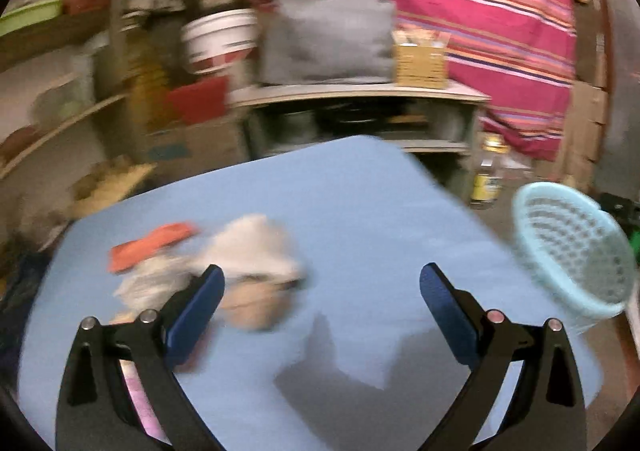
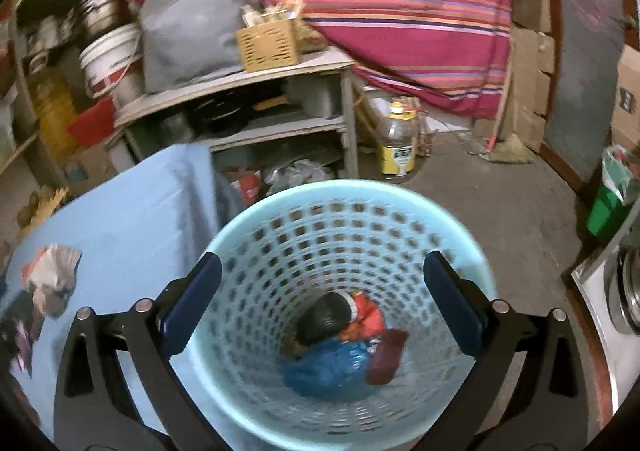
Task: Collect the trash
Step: 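Grasp the pink snack bag with the left tool while the right tool grasps a brown paper ball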
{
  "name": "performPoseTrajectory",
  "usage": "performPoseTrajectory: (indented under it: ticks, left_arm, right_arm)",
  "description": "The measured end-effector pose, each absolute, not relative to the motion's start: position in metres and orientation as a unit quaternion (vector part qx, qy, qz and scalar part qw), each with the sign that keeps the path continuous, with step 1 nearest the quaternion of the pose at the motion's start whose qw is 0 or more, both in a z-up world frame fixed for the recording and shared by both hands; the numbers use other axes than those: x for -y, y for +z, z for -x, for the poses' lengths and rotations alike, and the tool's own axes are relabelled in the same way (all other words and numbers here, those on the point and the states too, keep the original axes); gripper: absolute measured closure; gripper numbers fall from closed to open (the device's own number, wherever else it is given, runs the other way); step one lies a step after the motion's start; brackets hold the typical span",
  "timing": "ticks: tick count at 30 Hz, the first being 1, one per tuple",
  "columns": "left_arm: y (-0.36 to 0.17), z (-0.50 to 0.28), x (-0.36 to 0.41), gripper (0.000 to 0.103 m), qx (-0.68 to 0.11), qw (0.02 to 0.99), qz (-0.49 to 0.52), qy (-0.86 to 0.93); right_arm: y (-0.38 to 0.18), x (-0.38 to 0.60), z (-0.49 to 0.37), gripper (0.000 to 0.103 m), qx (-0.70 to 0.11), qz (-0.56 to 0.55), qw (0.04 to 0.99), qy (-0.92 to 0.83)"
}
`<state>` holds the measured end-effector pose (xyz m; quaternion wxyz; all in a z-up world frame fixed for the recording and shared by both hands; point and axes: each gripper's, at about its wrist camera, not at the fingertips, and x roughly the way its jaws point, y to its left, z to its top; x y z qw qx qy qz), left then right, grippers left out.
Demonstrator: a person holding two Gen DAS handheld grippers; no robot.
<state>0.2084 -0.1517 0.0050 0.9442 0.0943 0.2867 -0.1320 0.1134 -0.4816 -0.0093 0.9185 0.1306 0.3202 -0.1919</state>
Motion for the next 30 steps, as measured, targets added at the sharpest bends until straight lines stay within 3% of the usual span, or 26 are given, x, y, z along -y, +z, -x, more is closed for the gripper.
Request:
performPoseTrajectory:
  ticks: [9, 19, 21, 23, 26, 30]
  left_arm:
    - [-0.025, -0.22, 0.035, 0.007, -0.33, 0.94, -0.063, -0.056]
    - [-0.046, -0.237, -0.003, 0.009, -0.38, 0.921, -0.016, -0.083]
    - [-0.049, -0.239, -0.002, 0.024, -0.39, 0.916, -0.015, -0.097]
    - [-0.052, -0.242, -0.002, 0.052, -0.401, 0.909, -0.013, -0.115]
    - [-0.054, -0.241, -0.004, 0.064, -0.404, 0.906, -0.009, -0.128]
    - [-0.048, -0.236, -0.012, 0.066, -0.394, 0.91, -0.01, -0.126]
  right_arm:
    - [-0.015, 0.393, -0.145, 0.005, -0.348, -0.079, 0.924, -0.136]
    - [-0.024, 0.298, -0.179, 0.005, -0.364, -0.004, 0.928, -0.077]
    - [-0.025, 0.285, -0.185, 0.005, -0.365, -0.001, 0.929, -0.067]
    - [-0.027, 0.27, -0.19, 0.005, -0.365, -0.003, 0.93, -0.055]
    - [-0.03, 0.247, -0.197, 0.005, -0.368, -0.014, 0.929, -0.03]
    - [-0.035, 0.211, -0.204, 0.005, -0.371, -0.014, 0.929, -0.001]
